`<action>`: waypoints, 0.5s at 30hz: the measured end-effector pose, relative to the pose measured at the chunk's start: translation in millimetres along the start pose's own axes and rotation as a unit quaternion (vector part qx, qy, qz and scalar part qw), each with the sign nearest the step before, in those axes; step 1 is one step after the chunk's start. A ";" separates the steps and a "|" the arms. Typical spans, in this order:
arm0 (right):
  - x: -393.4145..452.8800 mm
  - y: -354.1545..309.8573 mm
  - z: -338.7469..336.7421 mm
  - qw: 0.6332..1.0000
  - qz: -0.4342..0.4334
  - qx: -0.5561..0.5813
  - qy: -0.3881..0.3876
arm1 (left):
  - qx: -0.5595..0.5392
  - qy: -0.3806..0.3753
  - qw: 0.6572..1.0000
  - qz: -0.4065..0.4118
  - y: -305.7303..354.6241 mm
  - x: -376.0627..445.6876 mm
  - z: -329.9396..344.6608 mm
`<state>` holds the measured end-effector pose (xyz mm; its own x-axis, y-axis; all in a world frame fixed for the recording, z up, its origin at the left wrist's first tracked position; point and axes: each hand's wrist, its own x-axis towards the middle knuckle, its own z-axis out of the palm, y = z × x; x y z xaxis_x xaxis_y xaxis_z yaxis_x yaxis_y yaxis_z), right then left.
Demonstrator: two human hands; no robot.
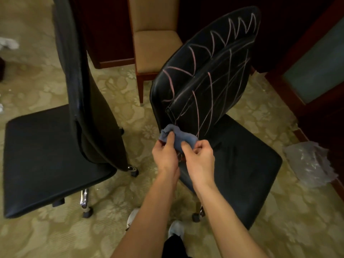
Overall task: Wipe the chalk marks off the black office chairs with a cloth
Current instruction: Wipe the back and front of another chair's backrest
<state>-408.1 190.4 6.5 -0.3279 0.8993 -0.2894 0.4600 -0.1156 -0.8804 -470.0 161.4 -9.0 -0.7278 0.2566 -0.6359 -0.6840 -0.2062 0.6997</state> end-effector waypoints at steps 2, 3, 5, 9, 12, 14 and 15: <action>8.9 5.0 1.5 1.000 -0.015 -0.021 -0.002 | 0.002 -0.003 0.999 0.054 -8.7 8.0 0.1; 13.3 8.9 4.0 0.999 -0.021 -0.029 0.002 | 0.002 0.003 0.997 0.074 -15.8 13.3 -0.1; 18.9 20.0 11.9 0.999 -0.025 -0.033 0.012 | -0.002 0.020 0.995 0.097 -31.1 22.6 -2.8; 25.9 53.2 24.9 0.999 -0.003 -0.031 0.036 | 0.001 0.045 0.998 0.043 -74.4 46.3 -12.3; 30.9 81.2 33.2 0.998 0.030 -0.036 0.049 | 0.016 0.046 0.998 -0.040 -101.9 62.8 -19.9; 35.2 92.8 38.8 0.996 0.054 -0.050 0.055 | 0.014 0.049 0.995 -0.086 -109.7 73.9 -22.9; 36.4 97.3 40.7 0.995 0.062 -0.059 0.058 | 0.011 0.053 0.994 -0.100 -111.9 77.5 -24.3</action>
<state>-408.9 194.8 -105.0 -0.1683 0.9244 -0.3423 0.5875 -0.1848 -0.7878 -451.1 181.4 -144.5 -0.5799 0.1899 -0.7922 -0.8147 -0.1393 0.5630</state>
